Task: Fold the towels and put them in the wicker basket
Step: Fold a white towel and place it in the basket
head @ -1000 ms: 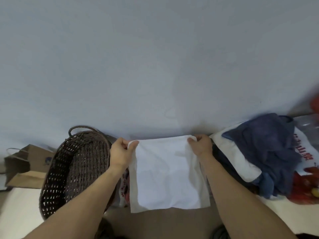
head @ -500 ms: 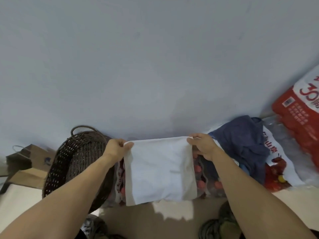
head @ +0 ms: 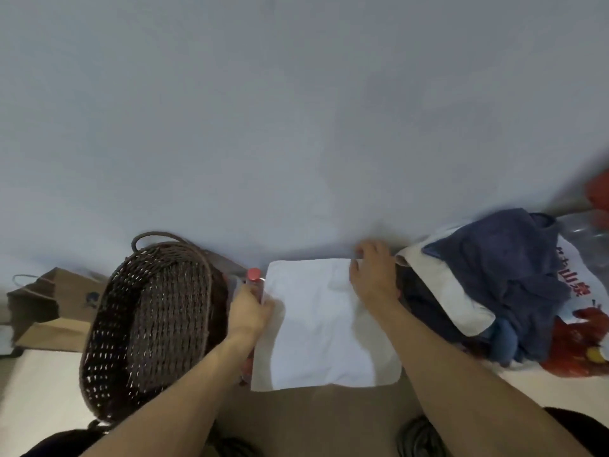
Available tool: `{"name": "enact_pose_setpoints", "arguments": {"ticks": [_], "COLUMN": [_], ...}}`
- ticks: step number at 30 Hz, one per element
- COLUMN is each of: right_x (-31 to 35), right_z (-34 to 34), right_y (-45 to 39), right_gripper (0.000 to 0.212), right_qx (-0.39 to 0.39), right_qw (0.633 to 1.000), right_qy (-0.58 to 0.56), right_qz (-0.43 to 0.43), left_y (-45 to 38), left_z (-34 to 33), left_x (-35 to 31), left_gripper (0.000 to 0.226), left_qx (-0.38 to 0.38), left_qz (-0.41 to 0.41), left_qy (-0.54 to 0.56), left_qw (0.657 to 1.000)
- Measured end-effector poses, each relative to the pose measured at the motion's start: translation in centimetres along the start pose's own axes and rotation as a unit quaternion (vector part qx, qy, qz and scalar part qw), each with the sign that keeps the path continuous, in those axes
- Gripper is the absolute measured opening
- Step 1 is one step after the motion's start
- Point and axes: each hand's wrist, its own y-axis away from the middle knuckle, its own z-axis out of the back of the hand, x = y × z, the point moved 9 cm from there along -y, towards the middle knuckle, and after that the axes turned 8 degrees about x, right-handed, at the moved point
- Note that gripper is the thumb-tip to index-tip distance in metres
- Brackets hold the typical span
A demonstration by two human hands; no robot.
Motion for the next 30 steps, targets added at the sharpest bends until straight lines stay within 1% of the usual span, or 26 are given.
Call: {"name": "enact_pose_setpoints", "arguments": {"ticks": [2, 3, 6, 8, 10, 12, 13, 15, 16, 18, 19, 21, 23, 25, 26, 28, 29, 30], "right_x": [4.1, 5.7, 9.2, 10.8, 11.6, 11.8, 11.6, 11.3, 11.3, 11.4, 11.5, 11.4, 11.2, 11.1, 11.2, 11.6, 11.8, 11.9], "right_z": [-3.6, -5.4, -9.8, -11.6, -12.9, -13.5, -13.5, -13.4, -13.3, -13.0, -12.8, -12.5, -12.1, -11.8, -11.7, -11.6, -11.5, -11.5], "right_y": [0.2, 0.2, -0.1, -0.4, -1.1, -1.6, -1.8, -2.1, -2.2, -2.3, -2.2, -2.3, -2.6, -3.1, -3.3, -3.5, -3.4, -3.4], "right_gripper": [0.016, 0.017, 0.03, 0.039, 0.045, 0.035, 0.033, 0.036, 0.037, 0.038, 0.037, 0.036, 0.034, 0.028, 0.025, 0.027, 0.032, 0.039], "right_qx": [0.067, 0.094, 0.154, 0.177, 0.202, 0.221, 0.228, 0.236, 0.236, 0.238, 0.241, 0.246, 0.253, 0.258, 0.258, 0.271, 0.282, 0.295], "right_qw": [0.993, 0.988, 0.978, 0.973, 0.967, 0.96, 0.958, 0.958, 0.959, 0.957, 0.954, 0.949, 0.947, 0.949, 0.954, 0.958, 0.952, 0.943], "right_qy": [-0.053, -0.063, -0.019, 0.024, 0.073, 0.124, 0.137, 0.137, 0.133, 0.144, 0.158, 0.182, 0.184, 0.162, 0.124, -0.008, -0.081, -0.139], "right_qz": [0.077, 0.103, 0.136, 0.146, 0.137, 0.119, 0.107, 0.092, 0.088, 0.084, 0.084, 0.077, 0.07, 0.079, 0.086, 0.093, 0.087, 0.074], "left_y": [2.0, 3.0, 5.8, 8.0, 9.8, 10.7, 10.8, 10.7, 10.6, 10.5, 10.6, 11.0, 11.2, 11.4, 11.5, 11.8, 12.0, 12.0], "left_z": [-0.3, -0.2, -0.6, -1.6, -2.4, -3.0, -3.3, -4.1, -4.4, -4.7, -4.9, -5.5, -5.2, -4.6, -4.5, -4.7, -4.9, -5.0], "left_x": [2.0, 3.1, 6.2, 7.9, 9.4, 10.9, 11.6, 12.7, 13.0, 13.6, 13.7, 13.7, 13.2, 12.7, 12.6, 13.1, 13.4, 13.5], "left_gripper": [0.011, 0.012, 0.021, 0.027, 0.028, 0.027, 0.028, 0.032, 0.031, 0.019, 0.017, 0.028, 0.033, 0.03, 0.027, 0.018, 0.016, 0.015], "left_qx": [-0.015, -0.029, -0.061, -0.059, -0.058, -0.061, -0.057, -0.03, -0.017, 0.014, 0.04, 0.081, 0.074, 0.054, 0.046, 0.033, 0.03, 0.029], "left_qz": [0.01, 0.02, 0.042, 0.066, 0.08, 0.101, 0.125, 0.169, 0.18, 0.188, 0.191, 0.187, 0.176, 0.17, 0.172, 0.198, 0.211, 0.215], "left_qy": [0.003, 0.004, 0.014, 0.023, 0.05, 0.101, 0.141, 0.225, 0.247, 0.234, 0.221, 0.22, 0.221, 0.238, 0.259, 0.326, 0.356, 0.371], "left_qw": [1.0, 0.999, 0.997, 0.996, 0.994, 0.988, 0.98, 0.959, 0.952, 0.954, 0.956, 0.954, 0.957, 0.955, 0.949, 0.924, 0.91, 0.903]}}
